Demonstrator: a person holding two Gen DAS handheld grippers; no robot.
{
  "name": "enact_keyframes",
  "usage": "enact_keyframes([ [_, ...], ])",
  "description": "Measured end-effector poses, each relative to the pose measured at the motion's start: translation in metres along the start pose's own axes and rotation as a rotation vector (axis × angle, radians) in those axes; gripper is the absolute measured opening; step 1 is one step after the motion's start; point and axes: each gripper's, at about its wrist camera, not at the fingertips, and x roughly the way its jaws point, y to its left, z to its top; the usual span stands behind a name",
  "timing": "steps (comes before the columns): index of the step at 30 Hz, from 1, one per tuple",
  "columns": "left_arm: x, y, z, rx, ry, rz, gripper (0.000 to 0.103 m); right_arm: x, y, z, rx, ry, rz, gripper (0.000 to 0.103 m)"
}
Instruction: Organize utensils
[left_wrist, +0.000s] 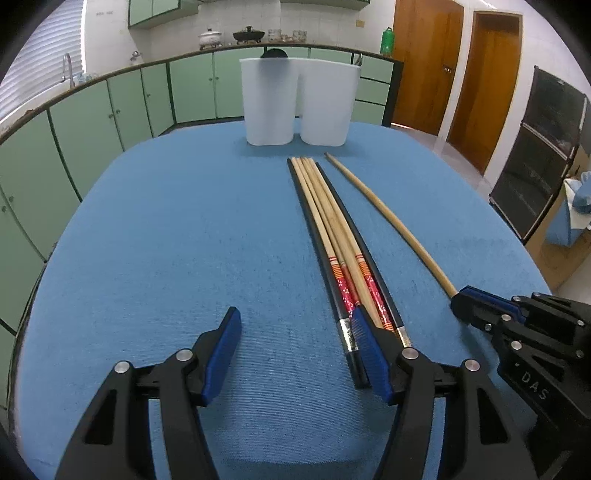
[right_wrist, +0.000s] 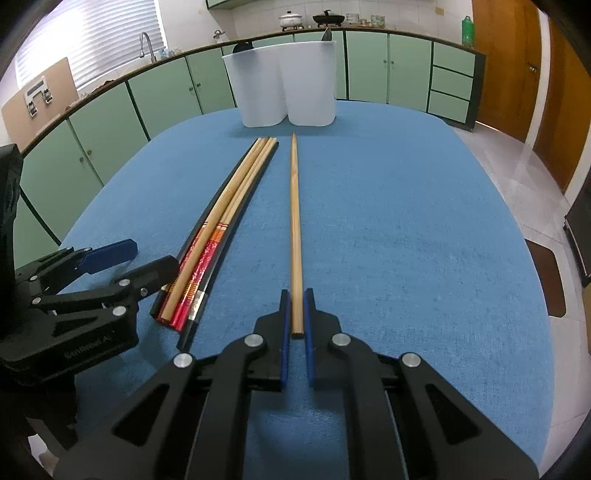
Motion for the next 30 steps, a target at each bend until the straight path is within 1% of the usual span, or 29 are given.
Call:
enact_keyframes([
  [5,-0.001,0.005,0.000,-0.024,0.007,0.020,0.064,0.000,-0.001,0.000,0.006,-0.001,0.002,0.006],
  [10,-0.004,0.009,-0.003,-0.025,0.008,0.048,0.064,0.000,-0.002,0.001,0.010,0.002,-0.002,0.007],
  [11,-0.003,0.008,-0.003,-0.020,0.012,0.047,0.062,0.001,-0.001,0.001,0.007,0.002,-0.006,0.007],
  [13,0.000,0.003,-0.003,0.004,0.026,0.075,0.059,0.001,0.000,0.001,0.000,0.003,-0.014,0.007],
  [14,0.000,0.000,-0.003,0.017,0.026,0.074,0.052,0.002,0.000,0.001,0.000,0.003,-0.014,0.007],
  [15,0.000,-0.001,-0.002,0.020,0.024,0.067,0.049,0.002,0.000,0.001,0.002,0.003,-0.011,0.007],
  [16,0.000,-0.002,-0.002,0.019,0.023,0.063,0.044,0.002,-0.002,0.001,0.008,0.004,-0.004,0.007],
  [17,0.000,-0.002,-0.002,0.017,0.021,0.055,0.035,0.002,-0.002,0.001,0.012,0.004,0.001,0.007],
  [18,-0.001,-0.002,-0.002,0.016,0.018,0.049,0.029,0.002,-0.003,0.002,0.015,0.004,0.003,0.006],
  [19,-0.002,0.000,-0.002,0.008,0.015,0.038,0.016,0.002,-0.003,0.001,0.015,0.002,0.003,0.006],
  [20,-0.002,0.002,-0.002,-0.002,0.014,0.037,0.008,0.002,-0.003,0.001,0.015,-0.001,-0.004,0.006],
  [22,-0.003,0.010,-0.003,-0.036,0.011,0.023,0.008,0.001,-0.004,0.001,0.025,-0.006,-0.020,0.006],
  [27,-0.006,0.026,-0.005,-0.111,0.002,0.075,0.007,0.001,-0.018,0.002,0.088,-0.011,-0.052,0.006],
  [30,-0.001,0.034,0.001,-0.125,0.005,0.056,0.007,0.006,-0.019,0.009,0.077,-0.010,-0.061,0.006],
])
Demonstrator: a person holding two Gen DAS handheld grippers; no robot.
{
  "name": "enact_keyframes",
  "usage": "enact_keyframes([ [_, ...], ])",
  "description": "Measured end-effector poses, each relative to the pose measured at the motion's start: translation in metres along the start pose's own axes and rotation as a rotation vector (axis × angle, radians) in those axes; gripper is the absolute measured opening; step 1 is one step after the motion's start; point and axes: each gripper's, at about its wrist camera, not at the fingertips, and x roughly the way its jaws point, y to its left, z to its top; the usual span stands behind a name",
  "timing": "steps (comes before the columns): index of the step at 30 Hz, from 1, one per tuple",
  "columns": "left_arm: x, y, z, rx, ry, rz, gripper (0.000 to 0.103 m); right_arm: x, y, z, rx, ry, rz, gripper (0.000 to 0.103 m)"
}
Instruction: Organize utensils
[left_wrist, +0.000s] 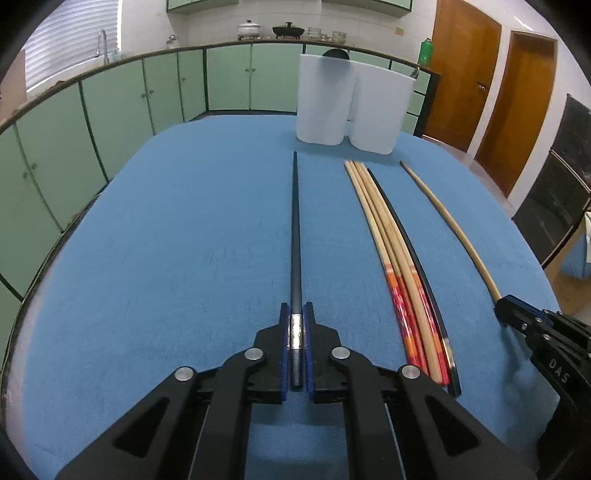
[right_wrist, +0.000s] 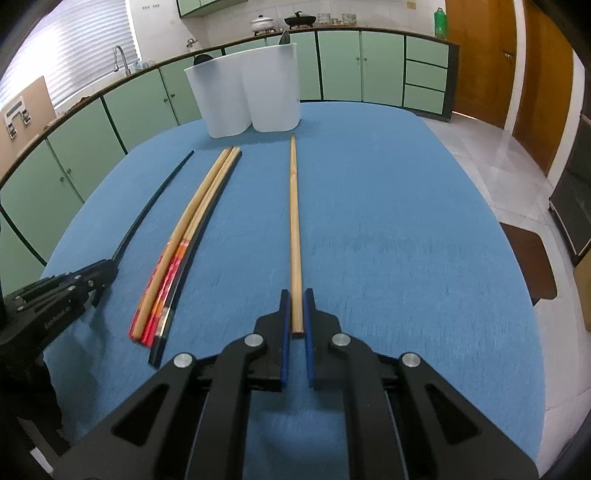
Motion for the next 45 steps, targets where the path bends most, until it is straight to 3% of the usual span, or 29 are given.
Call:
enact_keyframes([
  [3,0.003,0.004,0.005,-0.015,0.007,-0.028,0.008,0.003,0.001,0.004,-0.019,0.000,-0.008,0.008],
  [5,0.000,0.005,0.002,-0.009,0.001,-0.061,0.024,-0.001,0.001,0.001,-0.031,-0.009,-0.009,0.028],
  [6,-0.002,0.003,0.000,0.000,-0.003,-0.062,0.030,-0.003,0.000,-0.001,-0.039,-0.014,-0.014,0.033],
  [7,-0.006,0.003,-0.004,0.018,-0.007,-0.065,0.038,-0.006,0.000,-0.004,-0.047,-0.016,-0.014,0.035],
  [9,-0.010,0.004,-0.010,0.037,-0.011,-0.065,0.041,-0.009,-0.001,-0.008,-0.058,-0.012,-0.006,0.035],
  [24,-0.012,0.000,-0.012,0.060,-0.003,-0.018,0.042,-0.019,0.000,-0.019,-0.071,0.000,0.026,0.034],
  [39,-0.011,0.002,-0.012,0.037,-0.003,-0.015,0.042,-0.010,-0.007,-0.011,-0.036,0.000,0.041,0.027],
  [42,-0.010,0.002,-0.011,0.037,-0.002,-0.014,0.033,-0.007,-0.004,-0.009,-0.053,0.005,0.024,0.022],
  [45,-0.008,-0.001,-0.009,0.041,-0.001,-0.015,0.022,-0.004,-0.004,-0.006,-0.053,0.007,0.024,0.007],
])
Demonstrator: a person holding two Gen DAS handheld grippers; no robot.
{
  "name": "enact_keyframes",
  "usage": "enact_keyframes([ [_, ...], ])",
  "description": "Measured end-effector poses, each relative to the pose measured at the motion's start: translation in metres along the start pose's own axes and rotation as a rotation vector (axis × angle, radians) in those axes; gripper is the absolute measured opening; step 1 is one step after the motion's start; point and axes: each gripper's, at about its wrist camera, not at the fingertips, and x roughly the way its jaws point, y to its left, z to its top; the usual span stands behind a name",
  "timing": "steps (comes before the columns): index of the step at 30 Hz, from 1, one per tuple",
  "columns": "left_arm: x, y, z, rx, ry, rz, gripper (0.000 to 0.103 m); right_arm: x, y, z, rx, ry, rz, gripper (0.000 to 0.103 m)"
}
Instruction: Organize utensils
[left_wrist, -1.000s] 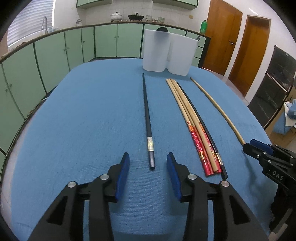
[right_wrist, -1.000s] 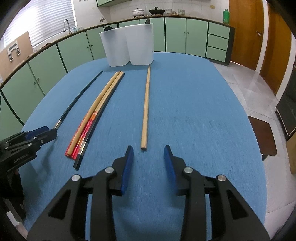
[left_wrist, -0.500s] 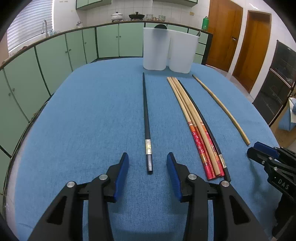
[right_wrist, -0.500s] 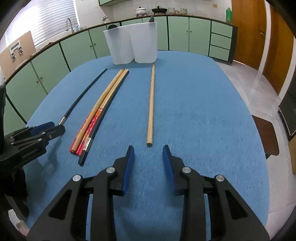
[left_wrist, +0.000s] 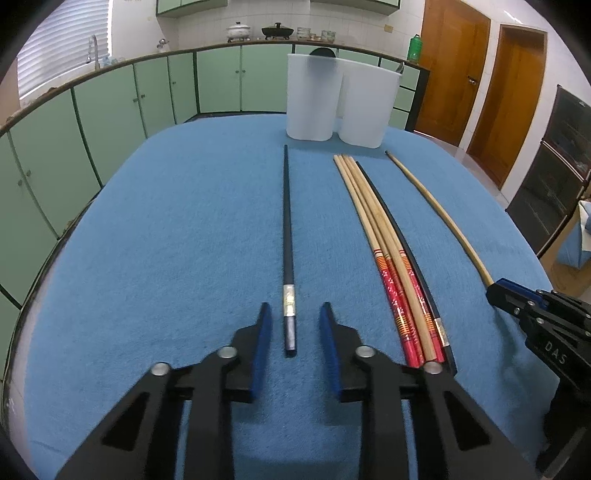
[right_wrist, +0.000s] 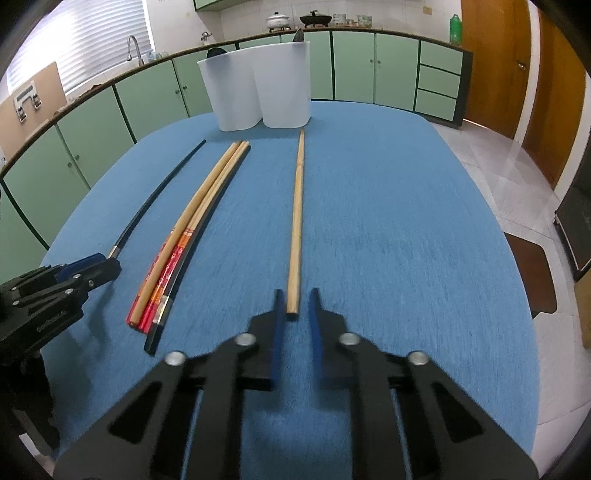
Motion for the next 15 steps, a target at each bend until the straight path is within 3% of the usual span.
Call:
enact_keyframes([
  [2,0.001,-0.003,0.001,0.010,0.000,0.009,0.009,0.000,-0.001,0.000,0.002,0.000,0.004,0.006],
  [10,-0.007,-0.005,0.001,0.019,0.006,0.010,0.007,-0.011,-0.002,0.001,-0.002,-0.031,0.005,0.006],
  [15,-0.034,-0.003,0.012,0.035,-0.034,0.010,0.007,-0.034,-0.002,0.013,-0.007,-0.088,0.019,0.006],
])
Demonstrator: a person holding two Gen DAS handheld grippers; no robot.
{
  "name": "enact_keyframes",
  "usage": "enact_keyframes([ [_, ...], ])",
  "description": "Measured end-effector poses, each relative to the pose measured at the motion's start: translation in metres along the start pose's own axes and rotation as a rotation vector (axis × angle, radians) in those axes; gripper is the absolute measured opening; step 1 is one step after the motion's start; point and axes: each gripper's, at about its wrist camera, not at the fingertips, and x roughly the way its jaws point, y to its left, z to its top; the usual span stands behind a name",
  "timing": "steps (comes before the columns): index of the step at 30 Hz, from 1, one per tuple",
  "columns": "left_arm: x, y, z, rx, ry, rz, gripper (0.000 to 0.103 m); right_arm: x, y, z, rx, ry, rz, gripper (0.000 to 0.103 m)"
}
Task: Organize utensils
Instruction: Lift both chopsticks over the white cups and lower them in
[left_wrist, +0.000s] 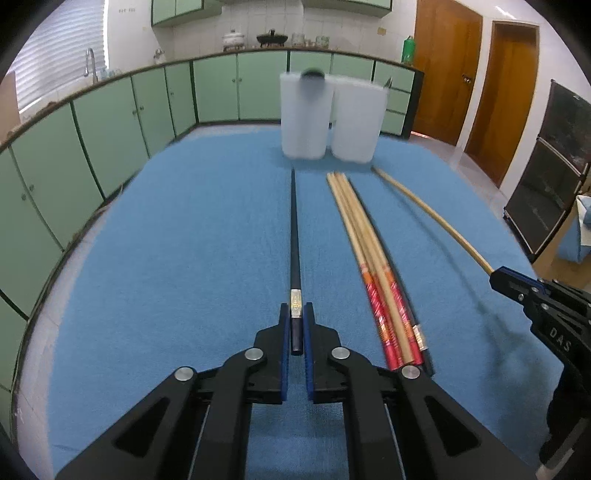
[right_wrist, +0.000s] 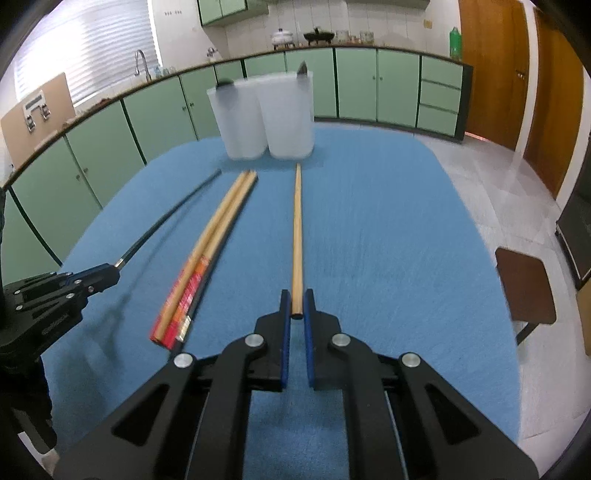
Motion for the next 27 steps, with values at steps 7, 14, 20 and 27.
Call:
enact_keyframes([
  [7,-0.047,0.004,0.027,0.011,-0.113,-0.007,0.007,-0.029,-0.002,0.027,-0.005,-0.086,0.016,0.006],
  [14,-0.070,0.006,0.059,0.012,-0.227,-0.018,0.007,-0.053,-0.005,0.068,0.003,-0.167,0.066,0.006],
  [20,-0.075,0.010,0.100,0.012,-0.303,-0.038,0.007,-0.067,-0.008,0.117,-0.005,-0.223,0.113,0.006],
  [27,-0.065,0.016,0.150,-0.006,-0.338,-0.090,0.007,-0.069,-0.005,0.173,-0.060,-0.246,0.125,0.006],
])
